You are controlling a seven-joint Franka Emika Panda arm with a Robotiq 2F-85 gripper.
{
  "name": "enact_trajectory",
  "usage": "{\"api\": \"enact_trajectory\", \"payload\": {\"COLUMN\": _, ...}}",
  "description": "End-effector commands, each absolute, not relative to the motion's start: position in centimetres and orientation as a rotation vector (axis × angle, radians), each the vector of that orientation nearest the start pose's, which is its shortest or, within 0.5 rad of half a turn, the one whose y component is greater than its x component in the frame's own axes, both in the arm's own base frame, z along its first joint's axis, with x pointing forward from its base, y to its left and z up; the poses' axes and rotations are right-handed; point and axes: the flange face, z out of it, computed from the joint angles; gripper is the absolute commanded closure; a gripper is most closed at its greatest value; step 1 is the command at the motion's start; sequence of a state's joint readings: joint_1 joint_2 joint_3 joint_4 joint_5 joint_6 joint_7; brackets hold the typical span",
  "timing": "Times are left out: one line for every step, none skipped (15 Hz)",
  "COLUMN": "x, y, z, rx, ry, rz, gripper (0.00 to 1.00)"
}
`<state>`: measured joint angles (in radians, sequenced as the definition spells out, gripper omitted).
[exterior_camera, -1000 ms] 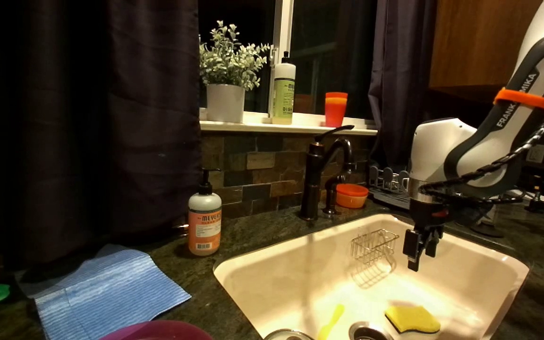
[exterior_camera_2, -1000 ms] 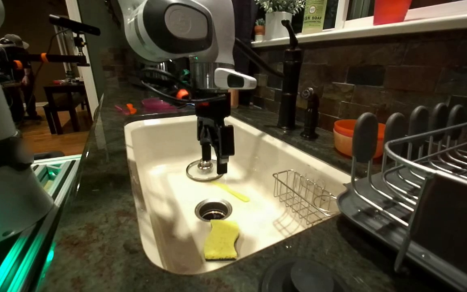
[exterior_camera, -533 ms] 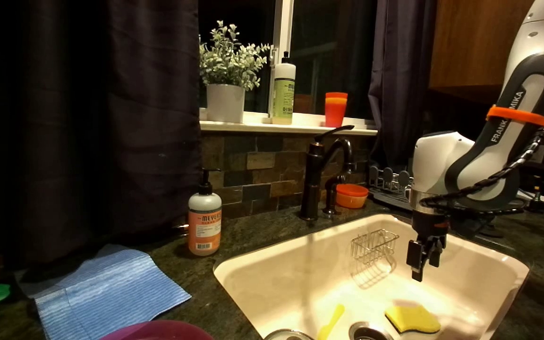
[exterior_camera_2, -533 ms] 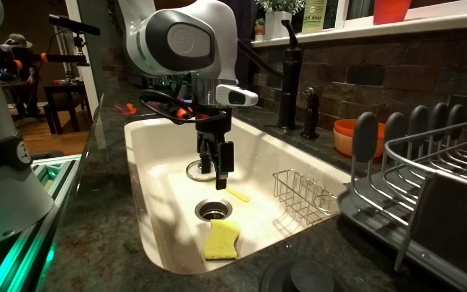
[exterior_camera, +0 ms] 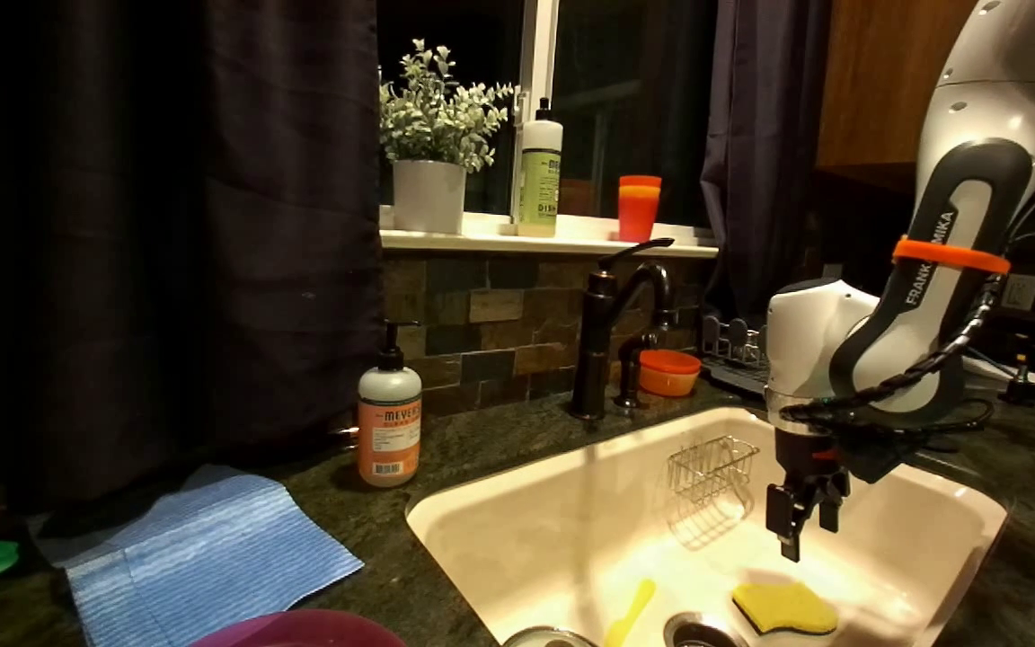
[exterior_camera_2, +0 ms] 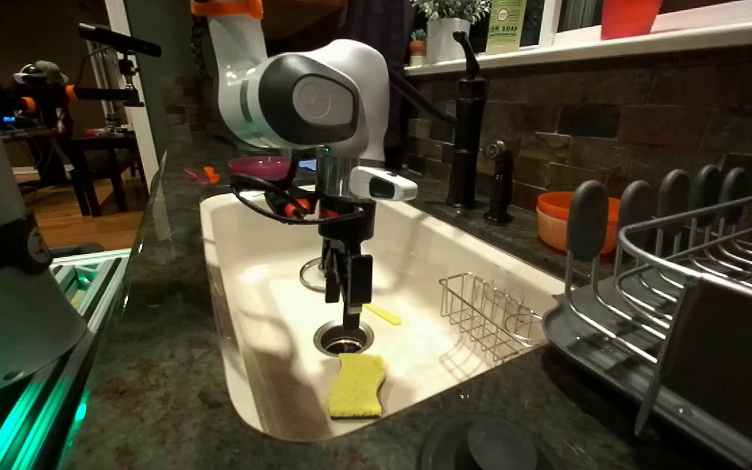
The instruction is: Put the yellow sponge on the silver holder.
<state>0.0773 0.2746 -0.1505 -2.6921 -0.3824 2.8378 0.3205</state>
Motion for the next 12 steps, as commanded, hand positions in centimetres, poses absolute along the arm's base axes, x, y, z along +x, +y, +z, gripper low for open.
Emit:
{"api": "enact_trajectory", "payload": {"x": 39.1, "y": -0.7, "z": 10.4, "rx": -3.327, "ry": 0.040, "rz": 0.231, "gripper": 0.00}}
{"api": "enact_trajectory", "payload": {"x": 39.1, "y": -0.4, "z": 9.8, "rx": -3.339, "ry": 0.030, "rz": 0.252, "gripper": 0.00}}
{"api": "enact_trajectory", "payload": {"x": 39.1, "y": -0.3, "z": 9.1, "rx": -3.347, "ry": 0.025, "rz": 0.270, "gripper": 0.00}}
{"api": "enact_trajectory", "payload": {"x": 39.1, "y": -0.1, "z": 8.6, "rx": -3.357, "ry": 0.025, "rz": 0.281, "gripper": 0.00}}
{"api": "enact_trajectory", "payload": {"x": 39.2, "y": 0.0, "z": 8.0, "rx": -3.370, "ry": 0.024, "rz": 0.287, "gripper": 0.00}}
{"api": "enact_trajectory", "payload": {"x": 39.3, "y": 0.2, "z": 7.6, "rx": -3.378, "ry": 0.021, "rz": 0.294, "gripper": 0.00}}
{"api": "enact_trajectory", "payload": {"x": 39.4, "y": 0.3, "z": 7.2, "rx": -3.394, "ry": 0.017, "rz": 0.291, "gripper": 0.00}}
{"api": "enact_trajectory", "payload": {"x": 39.6, "y": 0.4, "z": 6.8, "rx": -3.413, "ry": 0.012, "rz": 0.283, "gripper": 0.00}}
{"api": "enact_trajectory", "payload": {"x": 39.6, "y": 0.5, "z": 6.5, "rx": -3.429, "ry": 0.008, "rz": 0.270, "gripper": 0.00}}
{"api": "enact_trajectory", "payload": {"x": 39.8, "y": 0.6, "z": 6.2, "rx": -3.444, "ry": 0.004, "rz": 0.249, "gripper": 0.00}}
{"api": "enact_trajectory", "payload": {"x": 39.9, "y": 0.8, "z": 5.9, "rx": -3.450, "ry": 0.002, "rz": 0.226, "gripper": 0.00}}
{"api": "enact_trajectory", "payload": {"x": 40.0, "y": 0.9, "z": 5.6, "rx": -3.457, "ry": -0.002, "rz": 0.194, "gripper": 0.00}}
